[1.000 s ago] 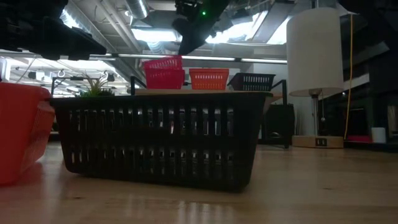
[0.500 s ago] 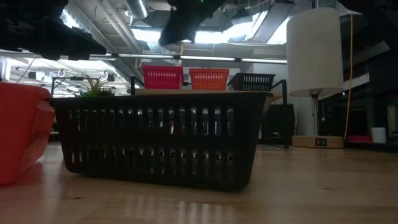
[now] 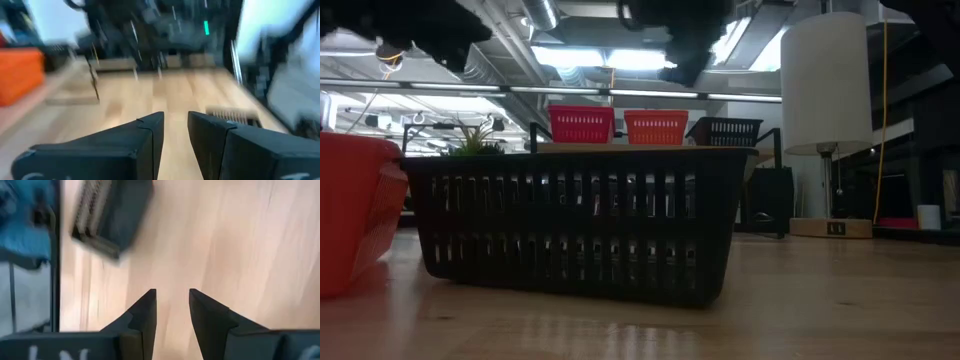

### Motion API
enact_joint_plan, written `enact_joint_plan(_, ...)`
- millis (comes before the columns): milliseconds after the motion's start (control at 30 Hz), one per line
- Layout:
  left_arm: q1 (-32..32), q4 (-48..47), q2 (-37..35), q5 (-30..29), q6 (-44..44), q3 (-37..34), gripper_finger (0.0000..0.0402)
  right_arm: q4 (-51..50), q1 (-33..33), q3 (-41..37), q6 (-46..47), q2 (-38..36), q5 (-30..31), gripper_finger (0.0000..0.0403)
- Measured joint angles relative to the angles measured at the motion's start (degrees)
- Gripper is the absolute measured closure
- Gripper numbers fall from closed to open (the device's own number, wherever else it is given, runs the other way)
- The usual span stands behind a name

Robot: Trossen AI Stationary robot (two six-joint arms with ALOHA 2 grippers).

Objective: Stack baskets on shelf by color
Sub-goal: Move the red baskets to the center of the table

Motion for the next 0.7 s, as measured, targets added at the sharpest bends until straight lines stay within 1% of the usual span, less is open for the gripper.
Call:
enact_joint_plan(67,-1.54,-10.46,3.82,-0.48,-2.39,6.82,0.0321,-4.42,1.26,0.0,1.38,-0.02,1.94,0.0289)
enact_joint_plan(200,-4.62,-28.41,15.01,-0.74,-9.65,21.07,0.0321,-6.83,4.28,-0.02,3.74,-0.25,4.21,0.0289)
enact_joint_plan(300,-7.33,-44.22,22.15,0.34,-19.89,28.89,0.0321,-6.87,6.65,-0.02,4.23,-0.46,4.78,0.0289)
enact_joint_plan(367,-9.14,-53.28,26.33,4.91,-28.09,32.65,0.0321,-6.92,8.52,-0.02,4.2,-0.44,4.81,0.0289)
enact_joint_plan(433,-11.23,-60.16,29.93,12.87,-36.64,34.59,0.0321,-6.96,10.35,-0.02,5.09,-0.63,4.6,0.0289)
enact_joint_plan(500,-14.11,-60.81,32.37,19.67,-44.09,35.49,0.0321,-6.97,11.99,-0.02,6.91,-1.04,4.4,0.0289)
enact_joint_plan(533,-15.87,-59.22,32.99,21.23,-47.22,35.66,0.0321,-6.96,12.86,-0.05,7.91,-1.55,4.49,0.0289)
enact_joint_plan(633,-21.65,-55.88,34.63,20.92,-58.01,35.75,0.0321,-7.01,15.72,-0.07,12.54,-3.65,4.95,0.0289)
enact_joint_plan(700,-25.2,-54.66,36.79,20.63,-64.8,35.75,0.0321,-7.01,18.1,-0.07,16.0,-5.31,6.86,0.0289)
